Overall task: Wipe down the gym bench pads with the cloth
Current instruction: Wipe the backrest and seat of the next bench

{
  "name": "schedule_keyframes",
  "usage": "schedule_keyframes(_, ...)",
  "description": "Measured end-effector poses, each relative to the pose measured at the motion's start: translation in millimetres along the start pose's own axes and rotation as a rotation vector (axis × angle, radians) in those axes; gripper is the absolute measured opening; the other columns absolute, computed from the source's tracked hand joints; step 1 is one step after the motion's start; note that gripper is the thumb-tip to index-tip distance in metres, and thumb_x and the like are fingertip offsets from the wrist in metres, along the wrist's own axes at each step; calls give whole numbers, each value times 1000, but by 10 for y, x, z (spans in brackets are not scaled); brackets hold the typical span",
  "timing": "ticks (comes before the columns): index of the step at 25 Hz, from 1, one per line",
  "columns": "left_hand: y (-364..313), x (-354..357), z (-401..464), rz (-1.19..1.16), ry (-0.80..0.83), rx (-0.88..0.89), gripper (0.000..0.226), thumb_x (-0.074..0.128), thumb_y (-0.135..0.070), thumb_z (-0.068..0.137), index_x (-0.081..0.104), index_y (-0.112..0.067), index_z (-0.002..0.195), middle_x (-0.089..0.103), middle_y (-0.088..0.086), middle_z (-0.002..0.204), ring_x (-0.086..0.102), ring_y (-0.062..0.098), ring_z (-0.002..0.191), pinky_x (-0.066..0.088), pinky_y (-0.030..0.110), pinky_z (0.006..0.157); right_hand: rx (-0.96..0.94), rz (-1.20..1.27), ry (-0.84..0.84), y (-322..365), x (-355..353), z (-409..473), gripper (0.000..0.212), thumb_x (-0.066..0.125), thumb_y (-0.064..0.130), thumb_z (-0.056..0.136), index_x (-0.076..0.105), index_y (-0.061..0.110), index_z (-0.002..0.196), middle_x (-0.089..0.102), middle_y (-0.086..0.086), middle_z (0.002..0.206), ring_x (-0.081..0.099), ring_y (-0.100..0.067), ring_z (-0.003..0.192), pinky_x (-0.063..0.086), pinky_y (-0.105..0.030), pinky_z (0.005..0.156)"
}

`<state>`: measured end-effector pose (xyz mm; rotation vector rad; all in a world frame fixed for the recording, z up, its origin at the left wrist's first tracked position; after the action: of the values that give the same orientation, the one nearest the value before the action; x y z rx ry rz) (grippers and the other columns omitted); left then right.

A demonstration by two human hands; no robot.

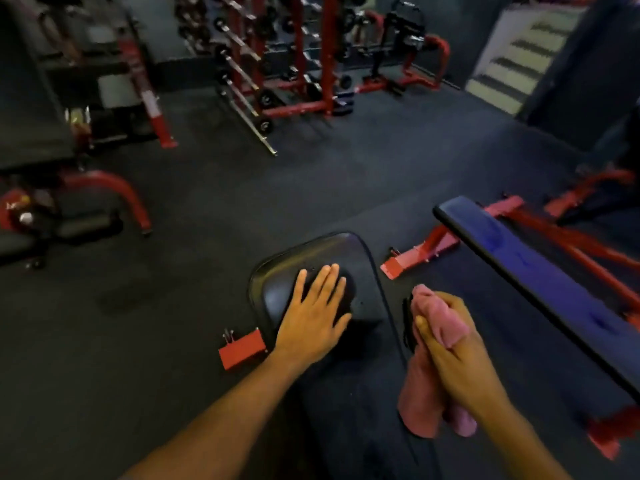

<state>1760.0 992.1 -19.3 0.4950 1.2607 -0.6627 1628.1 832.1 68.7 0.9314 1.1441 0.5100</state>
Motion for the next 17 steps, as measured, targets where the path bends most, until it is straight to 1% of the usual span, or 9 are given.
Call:
schedule_keyframes(2, -41, 241, 5, 46, 13, 39, 73, 45, -56, 103, 32, -15, 162, 11, 18, 173, 7, 33, 161, 3, 59, 128, -26, -60, 27, 16, 16, 311, 38, 62, 28, 100, 55, 27, 137, 55, 17, 131, 56, -1, 122, 43, -11, 97)
schedule_keyframes(4, -12, 238, 12, 77, -65, 24, 74, 44, -54, 105, 27, -13, 164, 11, 18, 173, 8, 33, 161, 5, 59, 127, -65, -122, 61, -9, 87, 548, 41, 62, 27, 100, 52, 26, 140, 54, 14, 133, 55, 1, 123, 40, -6, 95)
schedule_keyframes(5, 2, 220, 15, 96, -89, 7, 74, 43, -54, 105, 26, -12, 164, 12, 18, 172, 10, 33, 161, 6, 58, 128, -81, -145, 75, -27, 111, 650, 41, 62, 27, 100, 52, 28, 140, 53, 13, 134, 54, 1, 123, 39, -6, 96)
schedule_keyframes(7, 16, 229, 19, 109, -120, -10, 75, 41, -54, 105, 23, -10, 164, 13, 17, 173, 11, 32, 160, 6, 57, 128, -112, -166, 125, -77, 192, 827, 33, 60, 28, 102, 56, 37, 134, 56, 18, 130, 55, 4, 120, 40, -7, 96)
schedule_keyframes(9, 29, 244, 12, 120, -143, -19, 78, 42, -55, 104, 21, -10, 165, 13, 16, 173, 11, 31, 160, 5, 56, 128, -173, -174, 164, -170, 265, 946, 28, 58, 28, 103, 59, 39, 129, 57, 23, 128, 55, 6, 119, 42, -11, 99)
schedule_keyframes(12, 25, 210, 5, 141, -187, -40, 81, 43, -57, 103, 22, -9, 165, 13, 14, 173, 12, 28, 161, 9, 55, 128, -212, -127, 114, -368, 270, 1262, 30, 58, 36, 102, 60, 31, 132, 56, 13, 132, 55, 2, 123, 44, -20, 106)
schedule_keyframes(14, 37, 199, -8, 171, -207, -63, 83, 43, -60, 102, 23, -9, 164, 13, 12, 173, 12, 26, 161, 14, 55, 128, -292, -85, 129, -421, 438, 1552, 26, 61, 25, 102, 61, 34, 127, 56, 8, 128, 55, -5, 123, 45, -27, 107)
schedule_keyframes(16, 0, 204, -14, 220, -230, -54, 85, 42, -64, 101, 24, -10, 164, 14, 11, 173, 13, 25, 161, 18, 55, 128, -494, -20, 159, -353, 738, 1708, 25, 64, 13, 100, 65, 27, 120, 55, 0, 123, 57, -13, 120, 47, -33, 105)
schedule_keyframes(17, 1, 186, 7, 237, -242, -60, 86, 42, -65, 100, 25, -11, 164, 15, 11, 173, 14, 24, 161, 18, 54, 128, -574, 8, 149, -339, 868, 1752, 23, 65, 12, 99, 67, 24, 119, 55, -1, 122, 58, -15, 120, 46, -33, 105)
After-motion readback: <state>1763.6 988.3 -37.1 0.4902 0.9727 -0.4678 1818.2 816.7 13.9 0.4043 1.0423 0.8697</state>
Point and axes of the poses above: each hand's wrist, its own z-axis towards the middle knuckle, its own x-axis out of the palm, y = z × x, the point moved 10 cm from there along z, towards the middle knuckle
